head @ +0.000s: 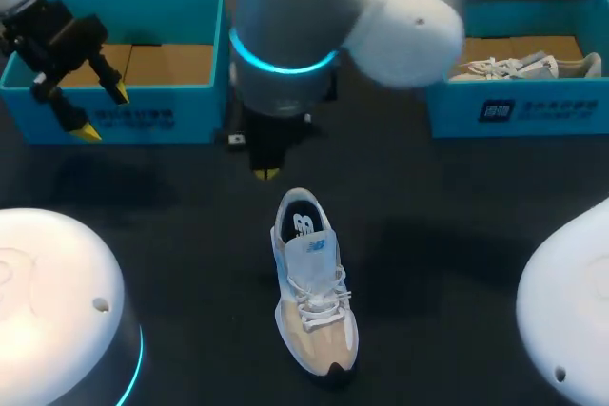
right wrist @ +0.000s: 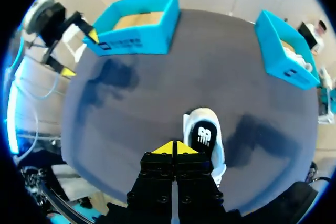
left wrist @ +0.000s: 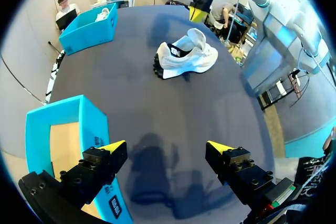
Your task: Take the shoe out of the shoebox, open the shoe tongue, remove and reinsert the insole, then place the shoe into the shoebox
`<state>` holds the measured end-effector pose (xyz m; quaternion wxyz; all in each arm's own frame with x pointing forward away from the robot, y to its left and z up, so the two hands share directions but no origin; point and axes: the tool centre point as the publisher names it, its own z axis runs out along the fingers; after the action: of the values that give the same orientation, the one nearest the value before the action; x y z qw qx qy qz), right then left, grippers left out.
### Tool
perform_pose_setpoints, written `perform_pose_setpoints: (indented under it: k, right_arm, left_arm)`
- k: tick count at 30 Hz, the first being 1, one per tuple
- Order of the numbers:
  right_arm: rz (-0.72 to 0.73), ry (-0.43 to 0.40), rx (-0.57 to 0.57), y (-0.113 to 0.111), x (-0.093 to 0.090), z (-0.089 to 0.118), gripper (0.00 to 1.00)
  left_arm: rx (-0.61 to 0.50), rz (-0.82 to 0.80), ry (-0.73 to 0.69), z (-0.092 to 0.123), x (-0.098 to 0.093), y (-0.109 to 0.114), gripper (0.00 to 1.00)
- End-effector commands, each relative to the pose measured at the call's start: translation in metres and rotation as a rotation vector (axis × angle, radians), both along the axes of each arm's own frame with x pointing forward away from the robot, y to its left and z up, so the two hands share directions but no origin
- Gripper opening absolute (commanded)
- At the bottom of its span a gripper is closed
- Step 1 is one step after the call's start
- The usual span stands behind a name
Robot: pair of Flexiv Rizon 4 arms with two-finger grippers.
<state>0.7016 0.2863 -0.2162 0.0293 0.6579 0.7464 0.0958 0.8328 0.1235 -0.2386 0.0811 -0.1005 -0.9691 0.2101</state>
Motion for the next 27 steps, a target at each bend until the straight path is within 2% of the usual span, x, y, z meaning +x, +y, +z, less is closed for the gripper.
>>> perform_pose_setpoints:
  k: [1,9,20,22,27]
  right_arm:
    - [-0.091,0.004,-0.340,0.012,0.004,-0.001,0.00]
    - [-0.091,0.004,-0.340,0.012,0.004,-0.001,0.00]
    - [-0.019,-0.095,-0.371,-0.026,-0.023,-0.032,0.00]
    - [0.000,-0.100,-0.340,-0.033,-0.025,-0.039,0.00]
    - [0.000,-0.100,-0.340,-0.033,-0.025,-0.039,0.00]
  left_arm:
    - [0.003,0.000,-0.001,0.000,-0.001,0.000,1.00]
    - [0.003,0.000,-0.001,0.000,-0.001,0.000,1.00]
    - [0.003,0.000,-0.001,0.000,-0.001,0.000,1.00]
    - [0.003,0.000,-0.001,0.000,-0.001,0.000,1.00]
    - [0.017,-0.022,-0.033,-0.008,0.006,-0.004,1.00]
